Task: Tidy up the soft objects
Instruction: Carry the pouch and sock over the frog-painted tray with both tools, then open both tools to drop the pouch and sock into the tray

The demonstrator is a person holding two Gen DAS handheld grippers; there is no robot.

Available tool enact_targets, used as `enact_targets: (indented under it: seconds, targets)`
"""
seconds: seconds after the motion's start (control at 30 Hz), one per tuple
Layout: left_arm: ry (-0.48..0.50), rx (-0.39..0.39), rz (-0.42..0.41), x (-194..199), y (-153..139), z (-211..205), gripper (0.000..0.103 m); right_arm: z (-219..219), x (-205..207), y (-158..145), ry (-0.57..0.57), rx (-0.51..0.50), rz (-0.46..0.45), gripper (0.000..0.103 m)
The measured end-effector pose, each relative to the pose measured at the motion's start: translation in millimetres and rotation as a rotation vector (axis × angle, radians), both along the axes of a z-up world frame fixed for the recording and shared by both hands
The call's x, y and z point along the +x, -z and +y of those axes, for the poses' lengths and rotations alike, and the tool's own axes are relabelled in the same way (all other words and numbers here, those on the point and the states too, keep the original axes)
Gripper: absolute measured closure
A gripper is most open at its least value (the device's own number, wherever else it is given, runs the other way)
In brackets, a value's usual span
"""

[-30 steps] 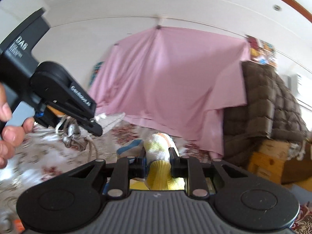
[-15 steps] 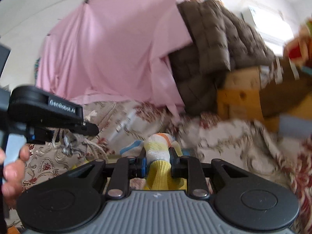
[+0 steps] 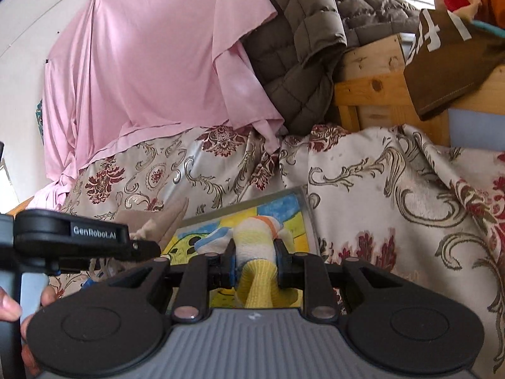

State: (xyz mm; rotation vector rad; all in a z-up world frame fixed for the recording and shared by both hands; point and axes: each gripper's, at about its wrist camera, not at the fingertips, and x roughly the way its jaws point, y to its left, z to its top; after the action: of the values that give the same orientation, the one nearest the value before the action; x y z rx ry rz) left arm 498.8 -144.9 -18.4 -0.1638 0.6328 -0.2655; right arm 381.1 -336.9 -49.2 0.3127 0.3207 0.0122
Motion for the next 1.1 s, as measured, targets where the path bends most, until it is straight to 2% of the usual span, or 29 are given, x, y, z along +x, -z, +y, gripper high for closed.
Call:
enact_targets:
  seconds: [0.33,0.57,0.87,1.03,1.1]
  targets:
    - [0.021,0.049,0.054,2,18,-3,0.064,1,7,5,-0.001,-0.011,0.039,0.076]
    - [0.035,0.068,0.063,0,23,-8,0.062,5,9,6,-0.001,-0.041,0.053,0.069]
    - [0.018,0.03,0.084,-3,22,-1,0.06,5,10,5,0.001,-0.057,0.061,0.062]
    - [0.015,0.03,0.08,-7,18,-2,0.053,7,6,2,0.011,-0.089,0.056,0.047]
    - [0.009,0.026,0.072,-9,16,0,0.045,8,4,-1,0.011,-0.103,0.051,0.042]
